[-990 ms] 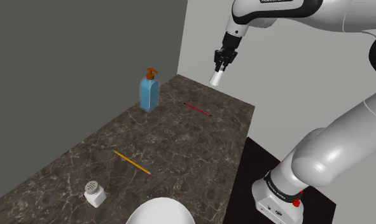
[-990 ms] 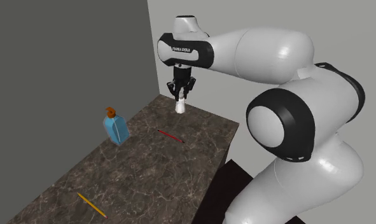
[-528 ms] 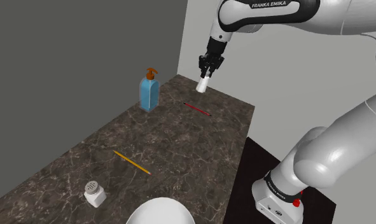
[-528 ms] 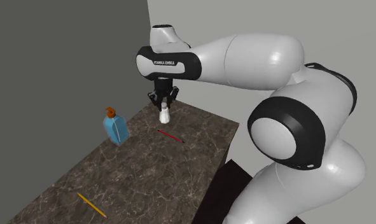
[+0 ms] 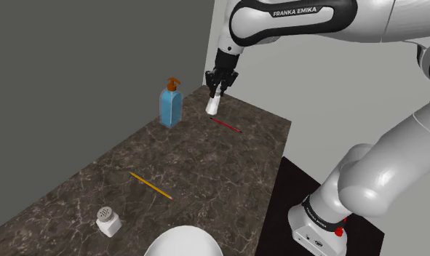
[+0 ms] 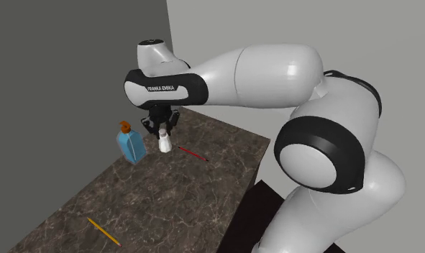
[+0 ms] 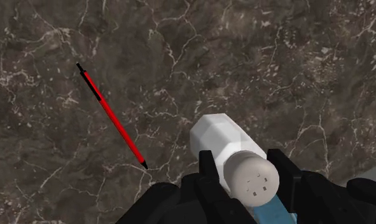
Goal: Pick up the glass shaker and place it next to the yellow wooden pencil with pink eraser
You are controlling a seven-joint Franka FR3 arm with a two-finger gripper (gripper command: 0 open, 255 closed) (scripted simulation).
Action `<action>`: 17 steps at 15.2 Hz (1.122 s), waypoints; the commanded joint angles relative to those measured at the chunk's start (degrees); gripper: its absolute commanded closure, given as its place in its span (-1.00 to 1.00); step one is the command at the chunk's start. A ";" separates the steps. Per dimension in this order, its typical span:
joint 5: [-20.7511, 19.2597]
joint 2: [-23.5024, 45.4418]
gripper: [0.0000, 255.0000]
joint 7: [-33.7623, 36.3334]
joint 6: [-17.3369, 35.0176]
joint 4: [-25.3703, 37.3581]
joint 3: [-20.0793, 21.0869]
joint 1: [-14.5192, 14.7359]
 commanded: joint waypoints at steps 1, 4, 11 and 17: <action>0.09 0.84 1.00 2.80 0.52 0.55 1.56 1.23; 0.02 2.98 1.00 6.79 1.35 2.12 3.76 3.04; -1.21 9.73 1.00 16.13 2.58 8.16 8.35 7.39; -3.51 17.39 1.00 23.98 2.41 16.18 11.35 11.58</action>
